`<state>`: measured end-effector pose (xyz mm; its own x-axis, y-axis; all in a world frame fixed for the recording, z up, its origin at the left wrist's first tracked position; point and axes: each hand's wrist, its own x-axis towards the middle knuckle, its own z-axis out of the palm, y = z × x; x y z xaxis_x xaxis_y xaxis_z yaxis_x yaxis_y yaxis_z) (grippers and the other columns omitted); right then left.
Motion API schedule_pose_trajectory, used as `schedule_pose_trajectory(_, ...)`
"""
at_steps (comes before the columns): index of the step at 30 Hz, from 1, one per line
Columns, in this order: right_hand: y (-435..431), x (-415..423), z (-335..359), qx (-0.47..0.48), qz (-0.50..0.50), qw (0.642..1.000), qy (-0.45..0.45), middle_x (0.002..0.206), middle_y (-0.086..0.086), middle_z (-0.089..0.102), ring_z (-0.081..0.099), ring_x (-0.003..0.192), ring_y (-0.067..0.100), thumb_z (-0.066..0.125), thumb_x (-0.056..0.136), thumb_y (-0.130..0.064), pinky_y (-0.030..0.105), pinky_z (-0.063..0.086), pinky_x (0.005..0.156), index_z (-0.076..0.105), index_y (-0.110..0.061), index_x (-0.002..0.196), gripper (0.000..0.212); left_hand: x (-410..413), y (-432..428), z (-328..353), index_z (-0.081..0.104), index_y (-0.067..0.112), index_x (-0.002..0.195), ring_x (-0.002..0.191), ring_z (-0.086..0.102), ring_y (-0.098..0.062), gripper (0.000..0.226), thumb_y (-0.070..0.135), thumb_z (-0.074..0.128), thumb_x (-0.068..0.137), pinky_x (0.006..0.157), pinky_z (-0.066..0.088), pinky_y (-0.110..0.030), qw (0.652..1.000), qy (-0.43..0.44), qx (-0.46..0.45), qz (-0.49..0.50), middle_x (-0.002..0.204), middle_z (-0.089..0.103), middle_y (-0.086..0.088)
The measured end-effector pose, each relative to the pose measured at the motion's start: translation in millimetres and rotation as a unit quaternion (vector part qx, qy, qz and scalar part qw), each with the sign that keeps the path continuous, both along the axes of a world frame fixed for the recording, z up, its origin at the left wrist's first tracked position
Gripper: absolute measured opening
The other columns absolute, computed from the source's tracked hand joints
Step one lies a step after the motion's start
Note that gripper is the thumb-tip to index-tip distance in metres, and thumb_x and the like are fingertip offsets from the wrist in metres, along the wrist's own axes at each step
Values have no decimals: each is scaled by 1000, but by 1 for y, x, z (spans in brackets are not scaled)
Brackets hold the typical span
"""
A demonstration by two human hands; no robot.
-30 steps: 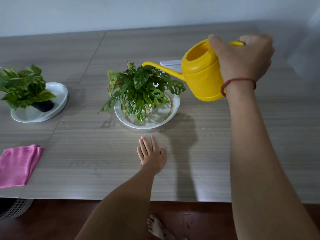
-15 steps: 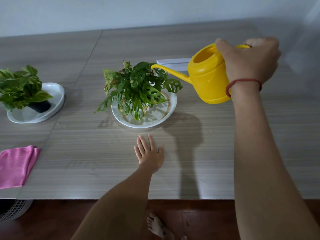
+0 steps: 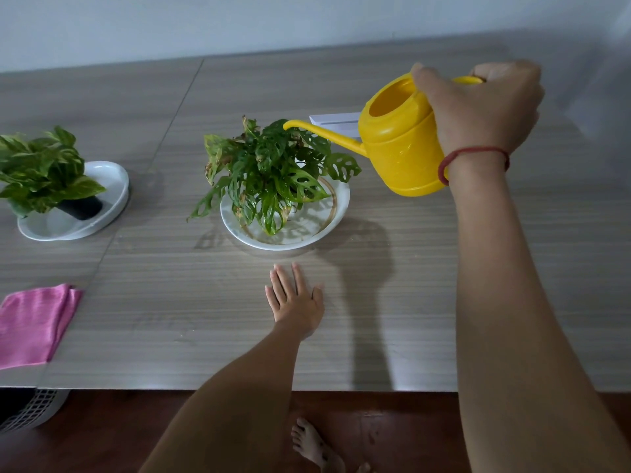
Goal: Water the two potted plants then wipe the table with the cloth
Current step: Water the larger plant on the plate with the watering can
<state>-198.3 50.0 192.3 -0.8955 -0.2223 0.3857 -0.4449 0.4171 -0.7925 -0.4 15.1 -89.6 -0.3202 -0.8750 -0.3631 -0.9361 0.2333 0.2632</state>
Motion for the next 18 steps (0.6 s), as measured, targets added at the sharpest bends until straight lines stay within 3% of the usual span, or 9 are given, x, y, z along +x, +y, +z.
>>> schedule_pose_trajectory(4, -2, -4, 1, -6, 21, 1000, -8, 62, -3, 41, 39, 57, 18, 71, 57, -61, 24, 34, 59, 31, -17, 47, 60, 0, 0, -1, -17, 17, 152, 145, -26, -28, 69, 49, 17, 102, 116, -16, -43, 1000, 2, 3, 3, 157, -26, -17)
schedule_pose_trajectory(8, -2, -3, 0, 0, 8, 1000, 1, 48, -1, 26, 29, 43, 14, 70, 59, -58, 23, 27, 48, 27, -13, 46, 64, 0, -1, -1, -17, 17, 152, 145, -27, -28, 69, 49, 16, 102, 116, -17, -43, 1000, 2, 5, 0, 157, -27, -17)
schedule_pose_trajectory(14, -12, 4, -1, -15, -5, 1000, -23, 52, -4, 30, 31, 44, 14, 71, 60, -60, 27, 32, 55, 28, -14, 46, 65, 0, -1, 0, -17, 17, 152, 145, -27, -28, 69, 49, 16, 102, 116, -17, -44, 1000, 0, 8, 1, 157, -27, -17)
schedule_pose_trajectory(18, -22, 12, 2, -14, 5, 1000, -20, 47, 2, 25, 27, 40, 17, 70, 62, -59, 27, 28, 44, 26, -11, 46, 67, 0, -1, 0, -18, 17, 152, 144, -29, -28, 69, 48, 17, 102, 115, -18, -44, 1000, -2, 13, -2, 156, -29, -16)
